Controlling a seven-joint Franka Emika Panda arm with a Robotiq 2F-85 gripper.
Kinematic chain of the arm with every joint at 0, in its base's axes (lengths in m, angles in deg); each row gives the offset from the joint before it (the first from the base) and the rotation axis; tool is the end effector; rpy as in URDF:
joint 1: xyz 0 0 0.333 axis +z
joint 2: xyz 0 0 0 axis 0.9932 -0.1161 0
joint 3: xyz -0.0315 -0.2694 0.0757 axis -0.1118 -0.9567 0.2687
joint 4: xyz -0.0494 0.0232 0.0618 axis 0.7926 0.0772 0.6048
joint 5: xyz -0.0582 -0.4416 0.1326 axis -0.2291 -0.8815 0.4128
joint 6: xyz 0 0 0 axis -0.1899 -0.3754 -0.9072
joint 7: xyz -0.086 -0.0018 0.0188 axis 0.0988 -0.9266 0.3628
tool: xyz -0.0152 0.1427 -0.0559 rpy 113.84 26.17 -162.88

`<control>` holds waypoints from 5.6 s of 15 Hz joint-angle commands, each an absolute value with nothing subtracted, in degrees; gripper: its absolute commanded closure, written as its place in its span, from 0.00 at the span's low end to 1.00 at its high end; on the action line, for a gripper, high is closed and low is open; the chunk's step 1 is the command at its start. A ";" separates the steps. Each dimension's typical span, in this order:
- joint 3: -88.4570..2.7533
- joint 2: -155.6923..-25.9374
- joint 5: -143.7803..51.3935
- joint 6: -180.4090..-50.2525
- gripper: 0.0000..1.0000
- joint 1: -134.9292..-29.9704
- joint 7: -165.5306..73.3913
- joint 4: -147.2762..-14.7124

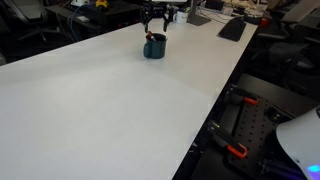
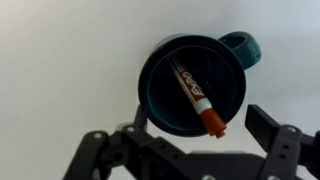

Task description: Take the marker out of the cup

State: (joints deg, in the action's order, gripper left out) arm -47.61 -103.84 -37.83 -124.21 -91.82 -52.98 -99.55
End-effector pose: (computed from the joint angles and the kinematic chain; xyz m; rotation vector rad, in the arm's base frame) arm 0.6317 -0.1989 0.0920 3.0029 -0.8541 0.0926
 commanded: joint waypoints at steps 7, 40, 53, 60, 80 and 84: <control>-47.30 -107.17 -37.27 -123.79 0.05 -92.94 -51.93 -95.73; -47.45 -102.16 -33.18 -121.26 0.95 -96.42 -52.49 -89.36; -48.31 -109.82 -33.06 -119.74 0.95 -98.82 -53.23 -83.18; -49.07 -115.32 -33.57 -118.64 0.95 -99.09 -53.43 -79.98; -49.35 -120.03 -34.19 -117.12 0.56 -99.46 -53.03 -76.53; -49.35 -120.04 -34.19 -117.12 0.56 -99.46 -53.03 -76.50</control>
